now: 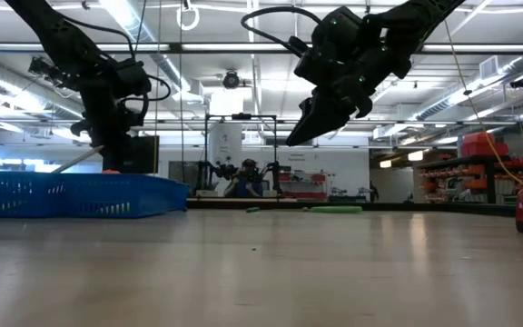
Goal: Sort crayons/erasers/pens/pencils in bins
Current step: Put the red crayon into the top left blue bin
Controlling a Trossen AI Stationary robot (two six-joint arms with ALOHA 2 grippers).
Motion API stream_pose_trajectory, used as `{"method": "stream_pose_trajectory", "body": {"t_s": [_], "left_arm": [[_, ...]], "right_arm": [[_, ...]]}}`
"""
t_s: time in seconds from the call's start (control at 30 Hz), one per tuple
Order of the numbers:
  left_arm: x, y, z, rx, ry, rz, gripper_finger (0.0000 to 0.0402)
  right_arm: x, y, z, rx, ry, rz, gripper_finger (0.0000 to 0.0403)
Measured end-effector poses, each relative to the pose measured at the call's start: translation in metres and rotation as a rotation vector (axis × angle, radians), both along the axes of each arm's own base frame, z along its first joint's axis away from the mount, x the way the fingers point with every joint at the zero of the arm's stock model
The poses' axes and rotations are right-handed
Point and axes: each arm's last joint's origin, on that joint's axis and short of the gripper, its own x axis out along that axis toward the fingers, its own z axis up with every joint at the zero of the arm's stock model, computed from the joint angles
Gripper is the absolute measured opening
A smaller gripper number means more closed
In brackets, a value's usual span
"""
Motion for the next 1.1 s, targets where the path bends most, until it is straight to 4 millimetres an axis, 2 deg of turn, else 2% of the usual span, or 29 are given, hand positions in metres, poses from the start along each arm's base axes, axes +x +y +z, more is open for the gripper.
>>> {"method": "stream_pose_trajectory", "body": {"t_s": [0.53, 0.67, 0.87, 1.0, 1.1], "left_arm": [[0.0, -0.002, 0.005, 0.016, 0.025, -0.038, 0.0106], [0.003, -0.011, 0.018, 0.066, -0.011, -0.072, 0.0119], [0.011, -0.034, 0.041, 0.153, -0.091, -0.173, 0.0126], [0.019, -0.045, 0.041, 0.089, -0.154, -0.303, 0.0121], [0.025, -0.045, 0.035, 0.006, -0.201, -0.39, 0.0115]], "right_arm": [[0.001, 0.0, 0.002, -0.005, -0.021, 0.0, 0.0106], [0.006, -0.002, 0.007, -0.025, -0.091, -0.008, 0.0106], [0.012, -0.007, 0.018, -0.112, -0.203, -0.115, 0.0106], [0.011, -0.011, 0.018, -0.1, -0.203, -0.151, 0.0106], [0.011, -0.011, 0.018, -0.092, -0.203, -0.161, 0.0106]]}}
